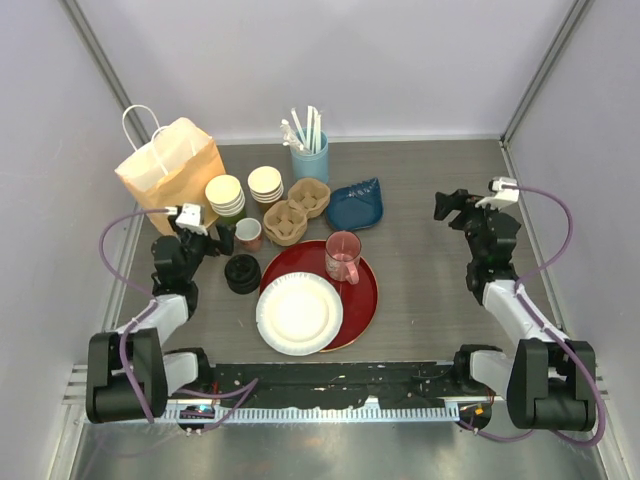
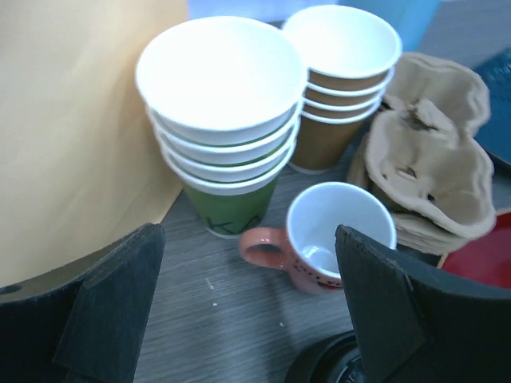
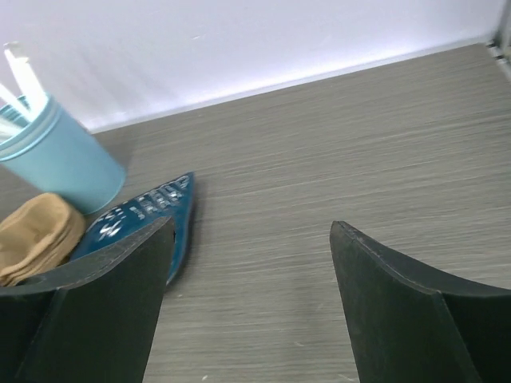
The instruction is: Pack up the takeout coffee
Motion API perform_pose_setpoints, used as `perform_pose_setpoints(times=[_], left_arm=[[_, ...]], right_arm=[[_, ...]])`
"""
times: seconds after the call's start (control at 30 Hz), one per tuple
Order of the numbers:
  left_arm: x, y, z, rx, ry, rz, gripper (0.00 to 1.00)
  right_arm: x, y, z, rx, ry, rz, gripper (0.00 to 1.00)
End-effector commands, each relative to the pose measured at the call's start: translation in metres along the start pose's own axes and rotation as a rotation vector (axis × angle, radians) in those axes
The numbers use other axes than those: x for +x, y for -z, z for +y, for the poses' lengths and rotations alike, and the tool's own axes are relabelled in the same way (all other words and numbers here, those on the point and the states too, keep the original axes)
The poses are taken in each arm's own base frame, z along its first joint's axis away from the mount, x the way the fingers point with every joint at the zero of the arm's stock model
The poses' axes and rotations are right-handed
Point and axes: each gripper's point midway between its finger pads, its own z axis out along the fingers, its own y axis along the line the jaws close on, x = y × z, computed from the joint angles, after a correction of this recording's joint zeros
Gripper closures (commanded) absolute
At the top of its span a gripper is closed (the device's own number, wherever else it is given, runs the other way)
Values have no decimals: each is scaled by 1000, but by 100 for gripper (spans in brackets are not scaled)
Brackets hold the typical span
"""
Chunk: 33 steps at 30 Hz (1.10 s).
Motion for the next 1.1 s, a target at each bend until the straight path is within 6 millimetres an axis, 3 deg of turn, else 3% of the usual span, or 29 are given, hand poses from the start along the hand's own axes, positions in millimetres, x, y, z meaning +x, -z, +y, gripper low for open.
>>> perform_pose_setpoints(times=[0.0,0.03,0.07,0.1,0.13,0.17,0.2,0.23,0.27,0.3,0.37,0.4,0.43,0.47,0.5,0.57,0.7,0.77,0.9,1.07], left_arm=[[19,11,-33,208,-17,203,12],[6,12,-45,299,-45,200,17],[20,24,-53,342,-8,292,20],[19,29,-60,379,-2,315,21],[2,31,-63,405,-27,297,24],[11,45,-71,444,-9,369,25],[8,50,-72,454,-18,389,26],[-13,49,-71,457,-39,377,28],[-8,60,-73,466,-21,452,29],[-33,57,-72,468,-45,431,30],[-46,66,-74,476,-28,482,30],[-73,61,-72,466,-54,444,30],[-81,62,-71,457,-52,452,30],[-86,56,-66,426,-52,466,30],[-106,50,-62,401,-78,436,31],[-116,32,-45,307,-97,457,33],[-117,5,-40,282,-130,523,35],[-123,-9,-46,278,-177,529,37],[-102,-37,-44,222,-284,627,47],[-96,-62,-41,166,-299,640,55]], right_arm=[[-8,0,38,-129,-65,89,17],[-9,1,47,-152,-59,98,18],[-10,1,49,-155,-50,115,17],[-8,3,59,-180,-34,129,17],[-7,5,69,-205,-7,137,17],[-8,7,73,-212,4,146,17],[-8,8,77,-219,15,148,17],[-8,10,85,-233,31,150,17],[-9,11,90,-246,36,150,17],[-10,12,95,-259,42,151,17],[-9,15,106,-295,52,159,17],[-10,15,110,-308,55,161,17],[-10,16,115,-325,58,168,17],[-9,17,120,-342,58,175,17],[-8,18,122,-349,60,178,17],[-7,19,126,-368,64,187,17],[-2,19,126,-373,72,193,17],[0,18,125,-371,73,197,17],[8,17,126,-374,76,221,18],[10,16,125,-373,86,227,18]])
